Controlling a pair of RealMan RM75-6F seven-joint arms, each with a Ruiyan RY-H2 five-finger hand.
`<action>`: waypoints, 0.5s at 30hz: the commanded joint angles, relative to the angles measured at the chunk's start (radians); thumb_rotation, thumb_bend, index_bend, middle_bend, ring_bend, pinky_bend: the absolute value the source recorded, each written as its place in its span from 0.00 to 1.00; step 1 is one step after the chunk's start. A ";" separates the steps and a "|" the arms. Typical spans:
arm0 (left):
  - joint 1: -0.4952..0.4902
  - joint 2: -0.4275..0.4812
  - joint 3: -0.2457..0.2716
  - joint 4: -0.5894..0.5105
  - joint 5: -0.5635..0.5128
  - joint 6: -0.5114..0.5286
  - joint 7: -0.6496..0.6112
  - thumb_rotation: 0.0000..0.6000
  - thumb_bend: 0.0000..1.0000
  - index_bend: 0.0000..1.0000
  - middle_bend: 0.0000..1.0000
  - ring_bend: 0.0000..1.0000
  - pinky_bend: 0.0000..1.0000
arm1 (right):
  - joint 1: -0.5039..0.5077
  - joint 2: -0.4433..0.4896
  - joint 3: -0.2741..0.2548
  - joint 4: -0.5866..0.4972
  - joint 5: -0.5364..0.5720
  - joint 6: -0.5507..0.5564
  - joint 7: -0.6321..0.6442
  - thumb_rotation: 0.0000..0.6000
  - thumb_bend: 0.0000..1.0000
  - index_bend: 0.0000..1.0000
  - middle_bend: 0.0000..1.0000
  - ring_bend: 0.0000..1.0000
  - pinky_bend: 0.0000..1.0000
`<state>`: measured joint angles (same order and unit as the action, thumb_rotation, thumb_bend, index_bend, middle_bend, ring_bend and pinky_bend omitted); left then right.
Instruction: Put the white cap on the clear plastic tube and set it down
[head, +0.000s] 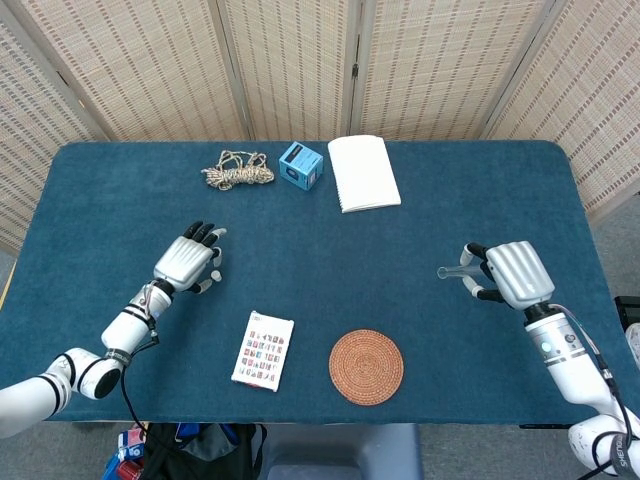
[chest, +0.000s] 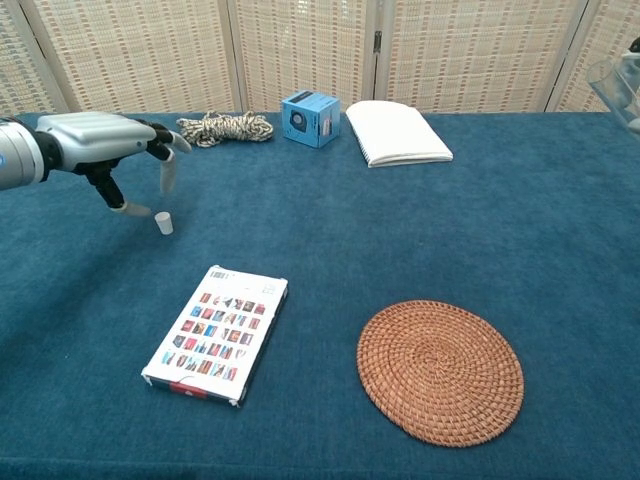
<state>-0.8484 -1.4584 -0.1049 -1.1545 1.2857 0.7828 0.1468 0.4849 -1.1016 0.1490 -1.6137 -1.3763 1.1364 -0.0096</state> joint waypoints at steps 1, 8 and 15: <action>-0.001 -0.005 0.000 0.003 -0.002 -0.001 0.003 1.00 0.24 0.46 0.03 0.00 0.00 | 0.000 -0.002 0.000 0.002 0.000 -0.001 0.001 1.00 0.76 0.86 1.00 1.00 1.00; -0.009 -0.036 -0.007 0.026 -0.021 -0.019 0.013 1.00 0.24 0.47 0.03 0.00 0.00 | 0.001 -0.005 0.000 0.009 -0.004 -0.004 0.007 1.00 0.76 0.86 1.00 1.00 1.00; -0.016 -0.064 -0.016 0.059 -0.047 -0.041 0.014 1.00 0.24 0.46 0.03 0.00 0.00 | 0.000 -0.004 -0.001 0.012 -0.008 -0.005 0.012 1.00 0.76 0.86 1.00 1.00 1.00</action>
<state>-0.8629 -1.5186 -0.1193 -1.0996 1.2417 0.7449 0.1605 0.4848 -1.1059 0.1476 -1.6019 -1.3846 1.1310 0.0029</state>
